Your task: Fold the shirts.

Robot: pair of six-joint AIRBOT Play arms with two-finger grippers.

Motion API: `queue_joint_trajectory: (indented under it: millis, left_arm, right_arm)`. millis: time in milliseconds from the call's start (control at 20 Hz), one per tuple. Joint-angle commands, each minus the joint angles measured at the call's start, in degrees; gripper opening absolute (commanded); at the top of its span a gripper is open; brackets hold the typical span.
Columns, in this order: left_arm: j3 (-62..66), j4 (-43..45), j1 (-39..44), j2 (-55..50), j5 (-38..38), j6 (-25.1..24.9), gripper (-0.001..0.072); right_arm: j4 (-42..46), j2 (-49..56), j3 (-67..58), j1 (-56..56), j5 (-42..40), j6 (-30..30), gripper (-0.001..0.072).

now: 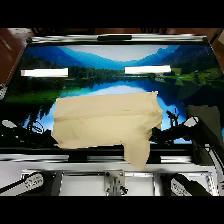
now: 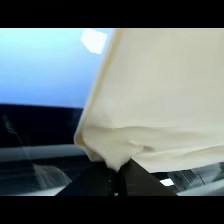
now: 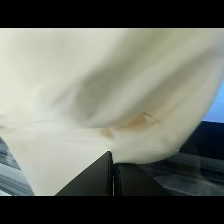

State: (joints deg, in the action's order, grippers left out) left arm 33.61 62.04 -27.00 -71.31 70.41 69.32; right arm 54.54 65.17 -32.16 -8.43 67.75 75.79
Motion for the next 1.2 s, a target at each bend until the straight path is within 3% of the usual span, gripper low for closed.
queue_joint_trajectory:
  millis: [0, 300, 450, 650, 900, 1100, 1150]
  left_arm:
    - [7.7, -2.8, -0.2, 0.2, 5.7, -2.8, 0.0039]
    - [25.8, -5.7, 0.6, -2.0, 3.0, 1.9, 0.004]
    - [32.2, -11.6, 2.5, -8.4, 3.0, 1.9, 0.0041]
    - [41.4, -13.0, 5.7, -18.7, 2.8, 4.7, 0.0041]
    - [47.0, -13.0, 6.9, -27.5, 0.5, 9.1, 0.0041]
    - [47.0, -13.0, 7.4, -31.3, 1.7, 9.4, 0.0042]
    - [47.0, -13.0, 7.5, -31.5, 1.7, 9.5, 0.0082]
  right_arm:
    - [-2.3, -2.5, -5.6, 0.0, 0.7, -4.7, 0.0076]
    - [-2.5, 2.8, -21.9, 0.1, -9.4, -3.5, 0.0075]
    - [-6.9, 11.4, -29.9, 0.3, -10.4, -4.0, 0.0075]
    - [-5.3, 21.4, -40.2, 3.1, -14.2, -3.0, 0.0075]
    - [-4.9, 29.7, -42.8, 4.7, -16.8, -0.8, 0.0077]
    - [-4.4, 31.7, -42.8, 4.7, -16.8, 0.3, 0.0078]
    - [-4.2, 31.7, -42.8, 4.7, -16.7, 1.0, 0.0081]
